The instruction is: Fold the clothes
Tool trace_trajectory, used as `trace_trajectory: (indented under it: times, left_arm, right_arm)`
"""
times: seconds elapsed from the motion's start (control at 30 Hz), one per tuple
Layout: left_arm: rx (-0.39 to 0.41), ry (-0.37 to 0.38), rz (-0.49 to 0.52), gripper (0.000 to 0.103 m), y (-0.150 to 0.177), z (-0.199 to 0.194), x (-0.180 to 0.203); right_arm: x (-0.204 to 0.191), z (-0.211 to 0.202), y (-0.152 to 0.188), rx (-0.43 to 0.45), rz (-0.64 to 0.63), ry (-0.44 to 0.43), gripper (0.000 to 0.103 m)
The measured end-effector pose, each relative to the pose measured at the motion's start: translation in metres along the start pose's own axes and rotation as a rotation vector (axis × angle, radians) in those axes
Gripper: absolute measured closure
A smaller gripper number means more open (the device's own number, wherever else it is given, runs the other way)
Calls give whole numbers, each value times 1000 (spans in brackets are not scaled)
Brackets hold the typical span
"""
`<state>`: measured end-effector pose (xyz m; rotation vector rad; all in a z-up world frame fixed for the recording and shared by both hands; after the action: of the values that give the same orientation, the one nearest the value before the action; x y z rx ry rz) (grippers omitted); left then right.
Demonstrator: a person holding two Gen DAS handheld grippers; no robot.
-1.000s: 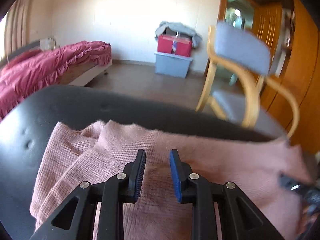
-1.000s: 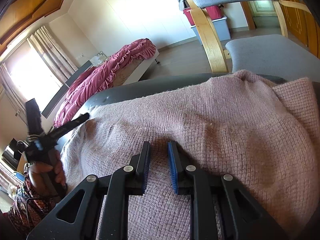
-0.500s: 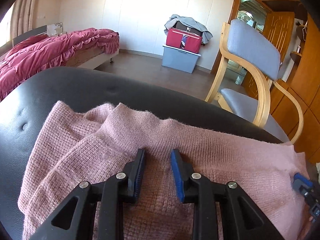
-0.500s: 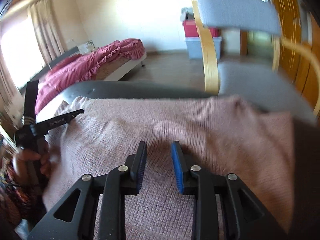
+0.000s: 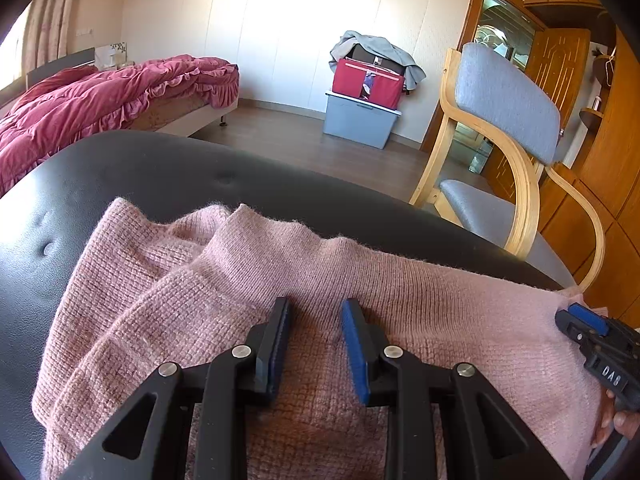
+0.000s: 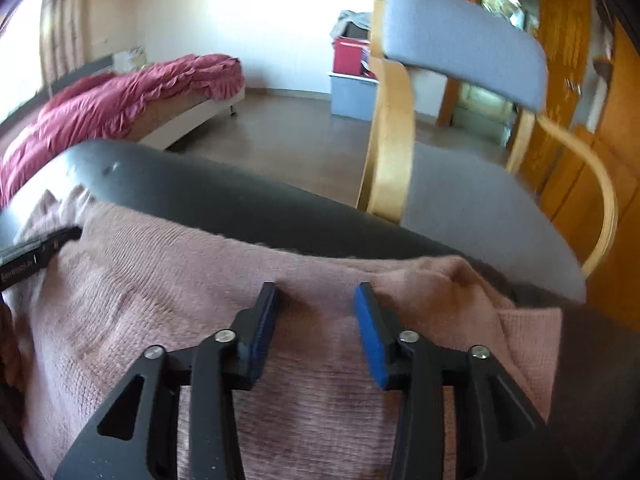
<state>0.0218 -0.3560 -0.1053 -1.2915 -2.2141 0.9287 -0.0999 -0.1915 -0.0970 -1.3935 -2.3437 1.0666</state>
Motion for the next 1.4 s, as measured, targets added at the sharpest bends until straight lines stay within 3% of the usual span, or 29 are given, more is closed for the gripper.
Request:
trace_trajectory:
  times: [0.1,0.2,0.33,0.47,0.57,0.67,0.8,0.83,0.97,1.07,1.23,1.3,1.4]
  left_arm:
    - [2,4,-5,75,-1,1,0]
    - [4,4,-7,75,-1,2,0]
    - [2,5,-8,75,-2,2,1]
    - [-19,-37,-2,74,-4,1,1]
    - [-14,-163,-41,80,-13,-21,8]
    - [135,-88,59,77,-50,-52,61]
    - [88,13,157,77,-46,-32,106]
    - [71,0,173,77,-34,-19,106]
    - [56,52,27,76,-24,-3,71]
    - [38,80,-28,79,-22,3,59]
    - [19,11,39,77,-22,4,66]
    - [17,2,48,77,-22,4,66]
    - [17,10,41,76,-22,6,69]
  right_arm:
    - [17,-2,-5,-2,84,-6,60]
    - [16,-20,-11,39,118,-98,60]
    - [-15,-47,-13,69,19,-197,60]
    - [-60,-39,14,-28,-84,-317,60]
    - [-68,-17,33,-86,-129,-246,61]
    - [-60,-16,29,-79,-101,-224,61]
    - [-49,-15,24,-68,-62,-195,62]
    - [-47,-15,23,-66,-53,-188,62]
    - [-36,-14,17,-56,-15,-158,62]
    - [-28,-18,12,-40,26,-161,62]
    - [-47,-41,-5,75,-10,-210,60]
    - [-62,-41,6,44,-55,-238,60]
    - [-72,-23,25,-41,-117,-201,60]
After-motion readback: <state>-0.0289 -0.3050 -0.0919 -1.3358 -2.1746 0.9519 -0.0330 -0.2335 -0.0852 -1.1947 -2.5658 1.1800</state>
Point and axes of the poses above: each gripper's, at about its wrist camera, not at the fingertips, and z roughly the way its jaws point, x to its right, y to its underside, the point moved 9 cm from there along z, roughly the way its jaws point, and after that the axes turned 15 degrees about z, right-handed, at the moved point
